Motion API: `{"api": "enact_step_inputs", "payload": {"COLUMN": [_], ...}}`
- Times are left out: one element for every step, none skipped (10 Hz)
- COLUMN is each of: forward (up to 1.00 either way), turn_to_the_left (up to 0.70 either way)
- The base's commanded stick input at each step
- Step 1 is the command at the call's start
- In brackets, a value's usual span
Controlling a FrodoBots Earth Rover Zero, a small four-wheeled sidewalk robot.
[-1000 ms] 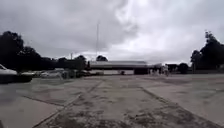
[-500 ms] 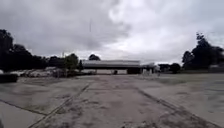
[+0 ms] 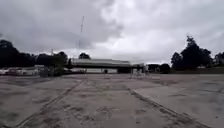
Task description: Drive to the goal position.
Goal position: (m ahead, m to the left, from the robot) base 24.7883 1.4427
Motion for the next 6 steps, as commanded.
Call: {"api": "enact_step_inputs", "payload": {"forward": [0.70, 0.70, 0.70, 0.70, 0.70, 0.70], "turn_to_the_left": [0.00, 0.00, 0.00, 0.00, 0.00, 0.00]}}
